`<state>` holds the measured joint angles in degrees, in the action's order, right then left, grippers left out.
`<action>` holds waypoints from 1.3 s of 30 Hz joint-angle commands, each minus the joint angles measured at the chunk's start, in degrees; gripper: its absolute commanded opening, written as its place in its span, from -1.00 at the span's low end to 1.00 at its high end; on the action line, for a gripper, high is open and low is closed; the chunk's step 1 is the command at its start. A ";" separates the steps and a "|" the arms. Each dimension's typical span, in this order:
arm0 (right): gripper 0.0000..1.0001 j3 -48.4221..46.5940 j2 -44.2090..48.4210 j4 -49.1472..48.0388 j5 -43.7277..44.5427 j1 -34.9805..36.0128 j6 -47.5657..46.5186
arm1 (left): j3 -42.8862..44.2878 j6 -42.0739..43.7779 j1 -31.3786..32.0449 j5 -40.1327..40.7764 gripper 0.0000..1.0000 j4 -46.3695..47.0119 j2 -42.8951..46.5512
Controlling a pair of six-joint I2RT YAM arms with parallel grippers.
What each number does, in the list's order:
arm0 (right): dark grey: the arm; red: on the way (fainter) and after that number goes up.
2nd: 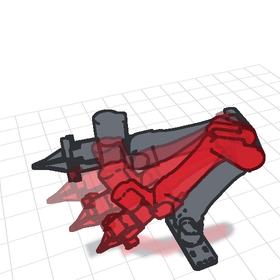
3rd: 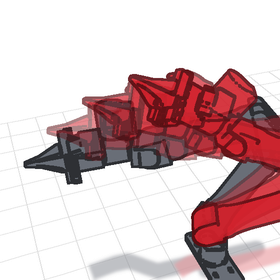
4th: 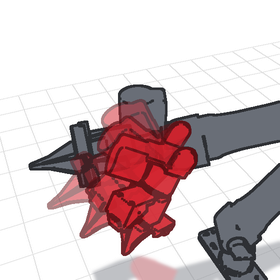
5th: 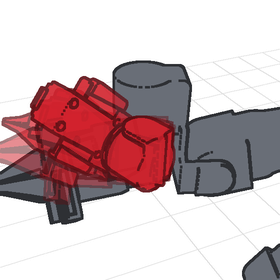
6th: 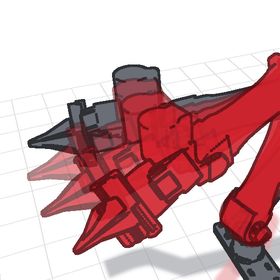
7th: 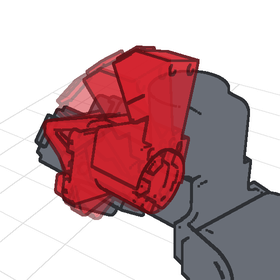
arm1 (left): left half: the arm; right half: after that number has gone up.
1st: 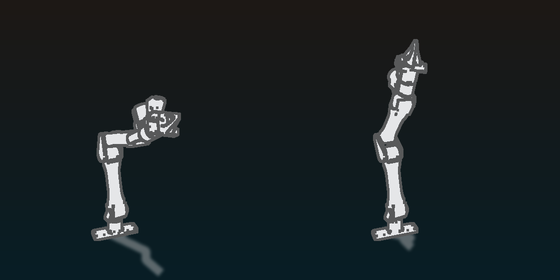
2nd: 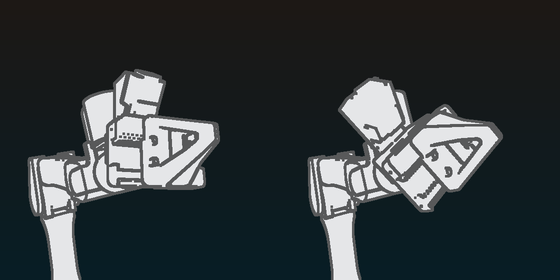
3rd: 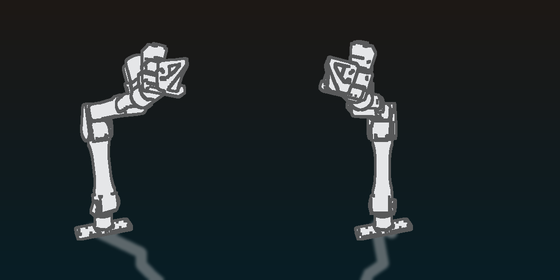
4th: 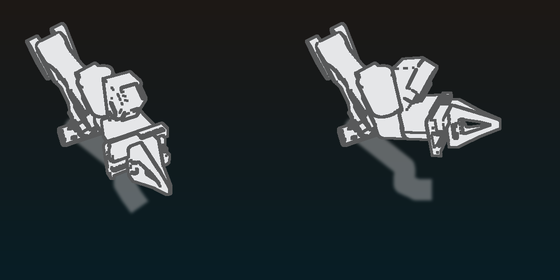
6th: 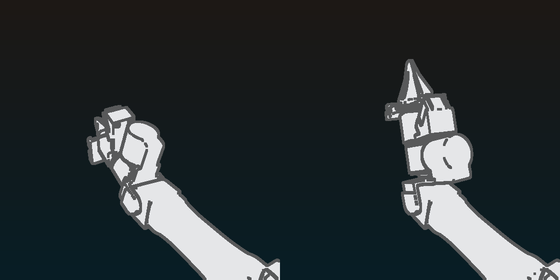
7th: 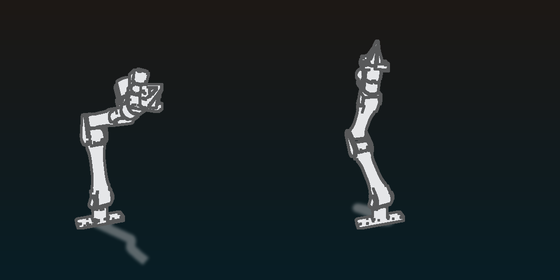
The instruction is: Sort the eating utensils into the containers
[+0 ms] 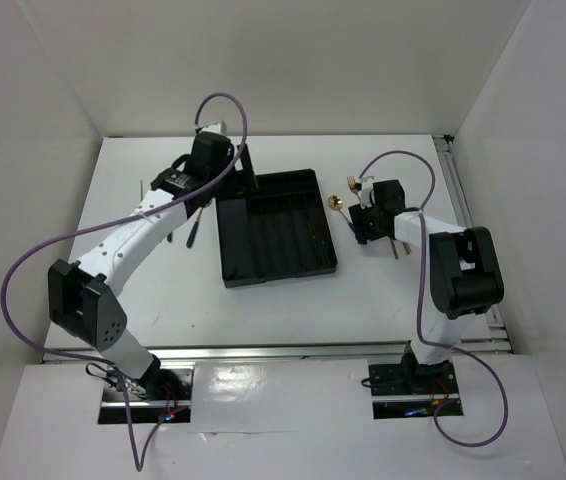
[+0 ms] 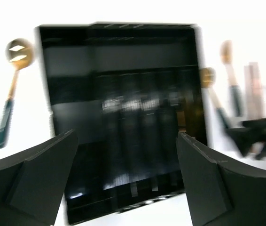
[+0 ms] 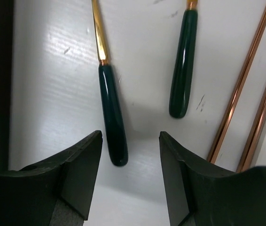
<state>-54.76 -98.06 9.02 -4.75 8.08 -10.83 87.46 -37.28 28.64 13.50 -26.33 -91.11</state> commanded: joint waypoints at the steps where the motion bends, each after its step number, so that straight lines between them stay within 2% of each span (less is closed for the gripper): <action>1: 0.18 -3.95 -1.77 -5.06 0.18 0.97 -2.61 | -1.42 2.30 -3.76 -3.03 1.00 -4.17 0.23; 3: 0.18 -5.26 -2.40 -5.59 -0.34 0.98 -3.40 | -2.03 1.77 -6.31 -4.79 1.00 -5.74 0.23; 19: -0.07 -9.31 -10.13 -3.30 -0.87 2.65 -7.01 | 1.31 -0.52 -12.65 -6.73 1.00 -7.60 -3.55; 22: -0.36 -8.00 -10.13 -2.78 -2.01 2.65 -7.63 | 1.84 -1.13 -13.26 -6.73 1.00 -7.08 -4.07; 23: -0.60 -7.99 -10.13 -2.17 -2.54 2.65 -8.15 | 1.84 -1.13 -13.78 -6.73 1.00 -7.07 -4.07; 28: -0.97 -6.24 -8.99 -1.37 -3.16 2.65 -8.15 | 0.61 -2.54 -13.79 -5.94 1.00 -6.46 -4.07; 35: -1.00 -5.71 -3.64 0.29 -3.68 2.65 -7.10 | -3.16 -3.59 -11.86 -0.49 1.00 -5.40 -2.15; 39: -1.00 -10.35 -0.56 3.19 -4.21 2.12 -3.42 | -6.15 -5.17 -10.80 3.02 1.00 -4.00 0.14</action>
<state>-61.49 -103.74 10.00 -7.97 10.26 -17.04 83.24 -40.36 17.04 12.75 -31.79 -94.50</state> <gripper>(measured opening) 0.179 1.001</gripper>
